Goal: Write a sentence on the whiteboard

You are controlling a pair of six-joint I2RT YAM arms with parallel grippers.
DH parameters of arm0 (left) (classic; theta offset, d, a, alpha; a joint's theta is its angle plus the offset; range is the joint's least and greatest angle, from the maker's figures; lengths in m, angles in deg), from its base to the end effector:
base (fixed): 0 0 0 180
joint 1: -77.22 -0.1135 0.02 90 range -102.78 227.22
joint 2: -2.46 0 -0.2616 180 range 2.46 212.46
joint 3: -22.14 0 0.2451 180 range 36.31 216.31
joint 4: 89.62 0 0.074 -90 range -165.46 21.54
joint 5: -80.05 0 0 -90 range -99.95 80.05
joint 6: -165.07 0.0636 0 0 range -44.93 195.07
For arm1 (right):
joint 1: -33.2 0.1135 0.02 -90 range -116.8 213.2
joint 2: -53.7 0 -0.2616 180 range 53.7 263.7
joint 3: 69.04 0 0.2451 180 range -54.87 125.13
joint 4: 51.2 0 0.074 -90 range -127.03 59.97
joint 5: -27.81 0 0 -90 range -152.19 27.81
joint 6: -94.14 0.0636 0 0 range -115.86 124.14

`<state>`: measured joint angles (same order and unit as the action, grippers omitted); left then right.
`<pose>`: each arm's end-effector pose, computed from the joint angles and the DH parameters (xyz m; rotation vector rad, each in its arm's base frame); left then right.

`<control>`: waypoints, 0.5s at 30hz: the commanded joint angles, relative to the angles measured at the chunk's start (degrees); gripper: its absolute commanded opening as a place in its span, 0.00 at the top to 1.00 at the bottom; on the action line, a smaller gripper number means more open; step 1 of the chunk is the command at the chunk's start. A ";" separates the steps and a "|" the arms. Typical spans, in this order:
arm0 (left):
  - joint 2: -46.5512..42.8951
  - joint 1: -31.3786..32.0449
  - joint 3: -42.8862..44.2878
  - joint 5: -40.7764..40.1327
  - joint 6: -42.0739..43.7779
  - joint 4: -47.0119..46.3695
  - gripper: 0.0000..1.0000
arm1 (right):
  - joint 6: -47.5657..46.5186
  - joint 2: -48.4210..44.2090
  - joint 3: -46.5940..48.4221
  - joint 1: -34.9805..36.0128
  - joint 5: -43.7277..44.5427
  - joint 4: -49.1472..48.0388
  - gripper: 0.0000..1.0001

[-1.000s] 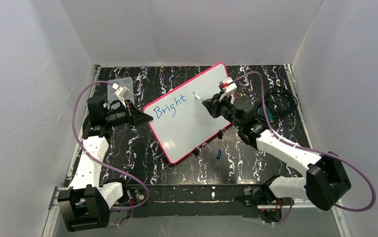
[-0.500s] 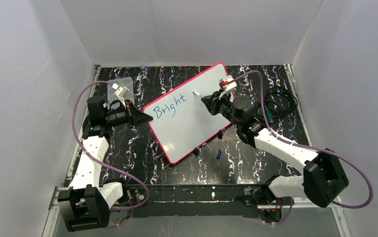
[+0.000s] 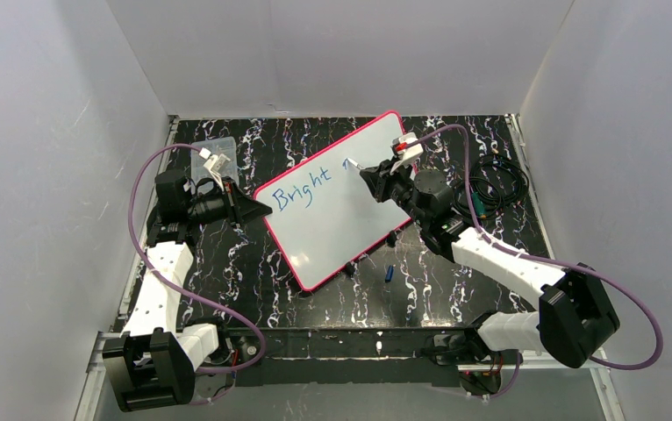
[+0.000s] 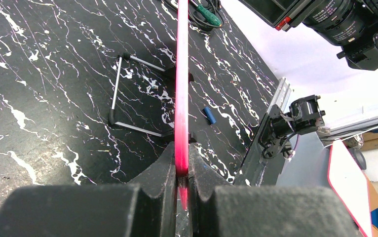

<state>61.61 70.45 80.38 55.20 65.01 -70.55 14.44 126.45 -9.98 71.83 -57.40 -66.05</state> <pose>0.2308 -0.0307 0.2998 0.5011 1.7835 -1.1139 0.2517 0.1943 0.3081 -0.3215 1.5498 0.6081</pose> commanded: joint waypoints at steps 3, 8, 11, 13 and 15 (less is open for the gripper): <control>-2.03 -0.22 0.44 1.74 1.41 -2.50 1.00 | 0.29 -1.22 -1.36 -0.17 1.07 0.54 0.99; -2.10 -0.25 0.49 1.74 1.30 -2.45 1.00 | 0.68 -2.19 -2.47 -0.18 1.44 1.11 0.99; -2.10 -0.25 0.49 1.74 1.42 -2.48 1.00 | 0.69 -2.44 -2.62 -0.14 1.49 1.37 0.99; -2.10 -0.25 0.49 1.74 1.36 -2.47 1.00 | 0.69 -2.37 -2.47 -0.20 1.32 1.37 0.99; -2.10 -0.24 0.48 1.74 1.34 -2.52 1.00 | 0.81 -2.19 -2.27 -0.15 1.04 1.17 0.99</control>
<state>61.61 70.47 80.38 55.20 65.01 -70.57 14.90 124.89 -12.30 71.83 -56.96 -65.39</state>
